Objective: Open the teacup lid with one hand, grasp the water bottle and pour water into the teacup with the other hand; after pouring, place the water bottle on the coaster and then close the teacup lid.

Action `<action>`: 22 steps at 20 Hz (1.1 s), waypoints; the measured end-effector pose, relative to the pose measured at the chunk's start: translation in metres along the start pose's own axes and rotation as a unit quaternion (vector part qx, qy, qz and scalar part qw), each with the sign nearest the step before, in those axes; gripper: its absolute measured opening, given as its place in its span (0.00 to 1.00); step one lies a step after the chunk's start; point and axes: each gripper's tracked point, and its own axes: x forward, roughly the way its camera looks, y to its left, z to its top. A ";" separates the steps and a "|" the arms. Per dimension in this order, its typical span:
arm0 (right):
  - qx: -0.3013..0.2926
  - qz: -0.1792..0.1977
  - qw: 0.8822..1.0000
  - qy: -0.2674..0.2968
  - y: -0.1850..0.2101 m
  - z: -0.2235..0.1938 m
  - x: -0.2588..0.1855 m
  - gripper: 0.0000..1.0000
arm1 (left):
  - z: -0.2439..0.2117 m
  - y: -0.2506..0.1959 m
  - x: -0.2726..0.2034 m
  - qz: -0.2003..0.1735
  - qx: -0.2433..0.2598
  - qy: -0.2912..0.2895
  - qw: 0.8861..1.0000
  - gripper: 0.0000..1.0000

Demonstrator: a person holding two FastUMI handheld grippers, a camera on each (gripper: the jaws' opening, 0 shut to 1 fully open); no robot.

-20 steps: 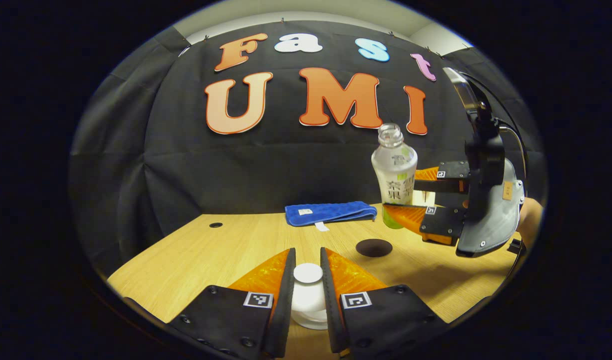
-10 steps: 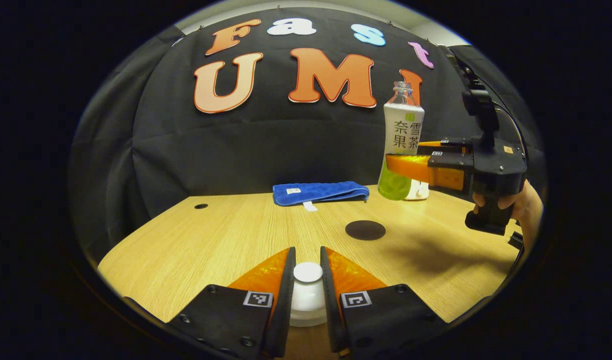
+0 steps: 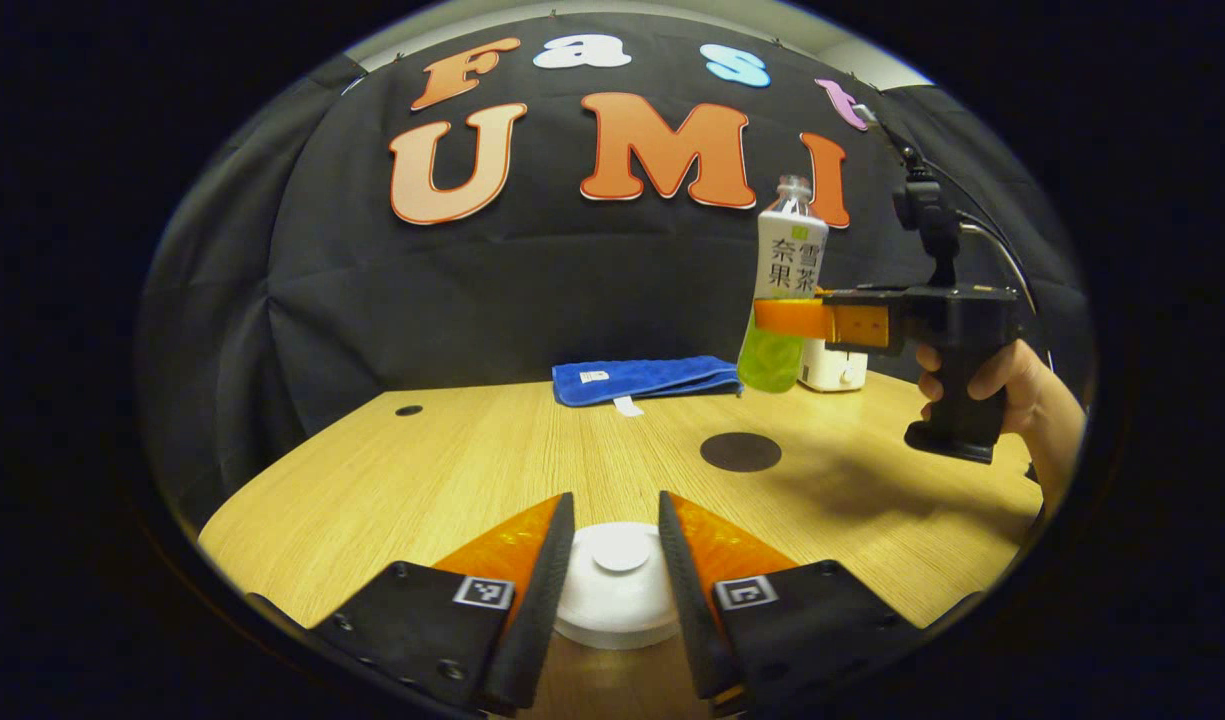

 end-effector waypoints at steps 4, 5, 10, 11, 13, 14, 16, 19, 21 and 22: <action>0.024 -0.007 0.999 0.034 -0.003 -0.025 0.026 0.63 | 0.022 0.005 -0.008 0.015 0.011 -0.033 0.999 0.88; 0.028 -0.010 0.999 0.046 -0.003 -0.033 0.032 0.63 | 0.027 0.009 -0.010 0.021 0.012 -0.041 0.999 0.89; 0.046 -0.014 0.994 0.094 0.000 -0.067 0.045 0.63 | 0.042 0.027 -0.016 0.055 0.015 -0.064 0.996 0.92; 0.040 -0.020 0.994 0.104 -0.003 -0.073 0.047 0.62 | 0.043 0.030 -0.016 0.061 0.011 -0.065 0.996 0.93; 0.037 -0.031 0.991 0.124 -0.002 -0.084 0.048 0.62 | 0.045 0.033 -0.013 0.063 -0.004 -0.065 0.996 0.93; 0.039 -0.031 0.991 0.124 -0.002 -0.085 0.047 0.62 | 0.047 0.034 -0.012 0.063 -0.013 -0.065 0.996 0.93; 0.043 -0.033 0.990 0.129 -0.003 -0.084 0.049 0.63 | 0.050 0.036 -0.010 0.064 -0.028 -0.065 0.995 0.93; 0.052 -0.027 0.988 0.142 -0.001 -0.090 0.050 0.68 | 0.063 0.034 -0.006 0.061 -0.047 -0.074 0.994 0.95; 0.061 -0.026 0.987 0.147 0.000 -0.089 0.048 0.74 | 0.074 0.030 -0.005 0.056 -0.051 -0.086 0.993 0.94; 0.059 -0.031 0.987 0.146 -0.002 -0.084 0.044 0.80 | 0.080 0.030 -0.004 0.055 -0.051 -0.092 0.993 0.95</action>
